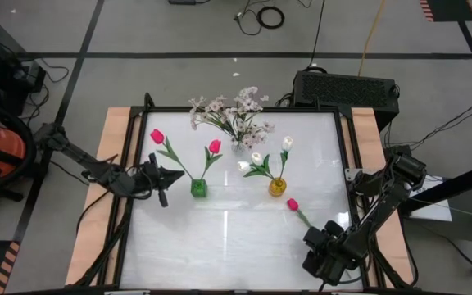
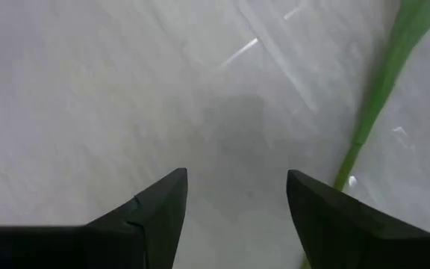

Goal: Sort flowers into vase by color
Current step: Put the left red flower into the green vase

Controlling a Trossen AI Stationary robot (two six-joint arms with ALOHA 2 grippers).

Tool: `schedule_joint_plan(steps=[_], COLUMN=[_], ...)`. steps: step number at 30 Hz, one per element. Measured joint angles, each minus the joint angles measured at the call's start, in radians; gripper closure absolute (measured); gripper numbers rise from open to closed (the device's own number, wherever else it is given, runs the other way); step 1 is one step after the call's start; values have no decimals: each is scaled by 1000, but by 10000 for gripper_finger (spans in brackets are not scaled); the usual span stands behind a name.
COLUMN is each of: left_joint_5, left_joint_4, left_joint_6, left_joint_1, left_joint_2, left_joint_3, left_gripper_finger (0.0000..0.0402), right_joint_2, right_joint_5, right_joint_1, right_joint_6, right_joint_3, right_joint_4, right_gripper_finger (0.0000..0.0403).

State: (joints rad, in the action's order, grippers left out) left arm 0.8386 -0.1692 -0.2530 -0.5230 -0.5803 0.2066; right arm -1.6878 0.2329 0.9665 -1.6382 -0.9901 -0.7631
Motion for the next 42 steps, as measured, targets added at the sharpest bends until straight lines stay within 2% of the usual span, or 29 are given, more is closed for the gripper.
schedule_joint_plan(steps=[4,11,15,18,21,28,31,34,40,42], left_joint_5=[-19,-25,62,91,110,82,59,5,-48,-65], left_joint_4=[-6,77,73,73,72,66,14,-43,-63,-70], left_joint_6=[-5,-179,-167,-178,-166,-139,-95,-33,-30,-40], left_joint_1=[14,-26,-43,-31,10,100,134,159,169,163], left_joint_2=[-32,-37,-36,-35,-28,-16,-16,-16,-20,-23], left_joint_3=[0,0,0,0,0,0,0,0,0,0], left_gripper_finger=[389,389,388,382,354,247,233,261,377,388], right_joint_2=[0,0,0,0,0,0,1,1,1,1], right_joint_5=[1,3,4,5,6,32,48,58,58,58], right_joint_1=[0,26,46,52,57,56,56,56,56,56], right_joint_6=[0,-33,-64,-82,-83,-76,-71,-72,-78,-78], right_joint_3=[0,0,0,0,0,0,0,0,0,0], right_joint_4=[44,110,82,71,71,71,61,55,55,55], right_gripper_finger=[181,181,181,181,181,181,181,181,181,181])
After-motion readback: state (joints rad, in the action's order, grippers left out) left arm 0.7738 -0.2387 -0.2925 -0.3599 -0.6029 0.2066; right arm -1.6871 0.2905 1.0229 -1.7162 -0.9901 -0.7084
